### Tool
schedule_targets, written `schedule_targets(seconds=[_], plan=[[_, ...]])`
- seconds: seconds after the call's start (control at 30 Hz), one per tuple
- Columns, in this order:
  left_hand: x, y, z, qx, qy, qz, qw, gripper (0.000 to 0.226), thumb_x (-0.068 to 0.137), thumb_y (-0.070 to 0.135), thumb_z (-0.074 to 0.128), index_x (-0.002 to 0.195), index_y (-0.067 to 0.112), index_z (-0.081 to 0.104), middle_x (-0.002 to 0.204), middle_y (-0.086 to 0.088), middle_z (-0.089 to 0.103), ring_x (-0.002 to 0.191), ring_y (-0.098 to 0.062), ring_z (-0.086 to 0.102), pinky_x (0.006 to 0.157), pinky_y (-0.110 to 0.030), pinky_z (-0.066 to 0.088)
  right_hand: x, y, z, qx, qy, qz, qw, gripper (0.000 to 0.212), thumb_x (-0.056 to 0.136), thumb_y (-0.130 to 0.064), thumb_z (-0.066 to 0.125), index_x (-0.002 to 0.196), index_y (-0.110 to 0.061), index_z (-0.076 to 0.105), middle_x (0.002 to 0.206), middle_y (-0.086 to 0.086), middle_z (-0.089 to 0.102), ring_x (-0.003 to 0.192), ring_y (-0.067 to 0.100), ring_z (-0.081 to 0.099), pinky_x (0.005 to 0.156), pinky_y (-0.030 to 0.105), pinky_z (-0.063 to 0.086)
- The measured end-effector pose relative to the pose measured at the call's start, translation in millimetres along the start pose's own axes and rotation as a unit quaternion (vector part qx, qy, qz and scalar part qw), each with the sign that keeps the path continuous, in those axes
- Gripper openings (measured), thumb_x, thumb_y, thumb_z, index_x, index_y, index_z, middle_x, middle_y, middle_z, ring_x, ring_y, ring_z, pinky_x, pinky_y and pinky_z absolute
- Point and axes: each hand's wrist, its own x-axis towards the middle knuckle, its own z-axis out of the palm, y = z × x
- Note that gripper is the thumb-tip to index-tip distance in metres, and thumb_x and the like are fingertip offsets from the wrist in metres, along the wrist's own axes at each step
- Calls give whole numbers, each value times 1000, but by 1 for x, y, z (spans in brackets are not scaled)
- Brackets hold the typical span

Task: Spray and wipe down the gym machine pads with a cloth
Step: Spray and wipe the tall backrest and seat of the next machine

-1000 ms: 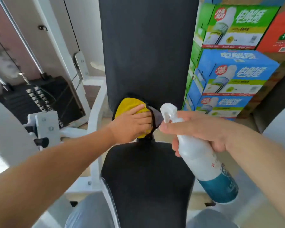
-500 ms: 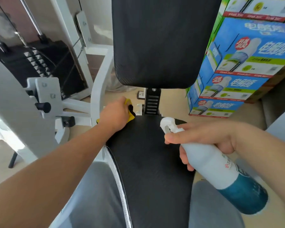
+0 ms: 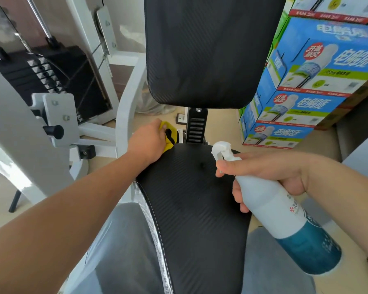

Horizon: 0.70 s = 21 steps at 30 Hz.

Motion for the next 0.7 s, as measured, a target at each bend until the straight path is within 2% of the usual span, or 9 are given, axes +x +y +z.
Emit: schedule_targets(seconds=[0.13,0.2,0.27,0.3,0.37,0.43,0.5,0.63,0.7], plan=[[-8,7,-10,-30,-62,25,997,35,110,46,36,107,19,58,91,-7,65,91,-30,65,89,-49,54,-5,8,-3,23,7,-34,999,90,61,-64,93,135,-24,61,88,18,77,83,37,76,98,59,56],[-27,23,-23,-50,-165,45,984,43,110,51,32,132,26,59,122,-6,68,120,-29,60,107,-44,45,-10,13,-8,38,16,-51,998,104,48,-69,101,134,-24,63,89,20,78,82,38,77,94,58,59],[-61,44,-33,-19,-291,115,950,52,109,56,28,157,39,38,162,6,42,151,-19,32,123,-37,18,-16,19,-14,56,25,-61,996,112,40,-70,104,132,-20,65,88,21,77,78,39,77,83,52,63],[-83,53,-36,-2,-342,180,922,53,109,56,26,161,43,28,170,14,23,158,-10,14,125,-32,4,-19,21,-16,64,28,-64,996,112,40,-69,104,132,-18,65,87,22,76,77,39,76,78,49,63],[-124,73,-42,5,-411,297,862,51,110,54,23,160,48,22,170,25,3,155,6,-11,123,-24,-14,-28,26,-19,82,36,-67,994,110,43,-67,104,132,-16,65,86,24,74,75,40,74,73,46,63],[-138,84,-44,-6,-454,332,827,53,108,56,15,160,48,23,169,27,0,152,11,-16,122,-21,-17,-35,30,-21,91,47,-65,993,102,50,-64,104,132,-16,66,86,25,74,74,40,73,74,48,63],[-118,87,-39,4,-468,325,822,55,108,54,10,160,46,23,170,26,1,152,11,-14,123,-22,-16,-40,33,-20,87,58,-60,993,93,61,-61,99,133,-15,65,86,25,74,74,40,73,77,50,62],[-48,88,12,120,-363,295,876,55,109,57,19,163,46,11,173,17,0,158,-5,-8,128,-43,-8,-44,33,-15,88,71,-56,992,62,76,-54,83,122,-19,63,85,21,75,77,36,73,75,46,63],[-27,98,35,160,-319,254,899,58,107,62,18,163,46,12,174,8,5,160,-16,-1,128,-53,-4,-45,34,-12,101,95,-64,988,74,71,-55,83,134,-22,61,85,20,76,76,35,74,78,47,62]])
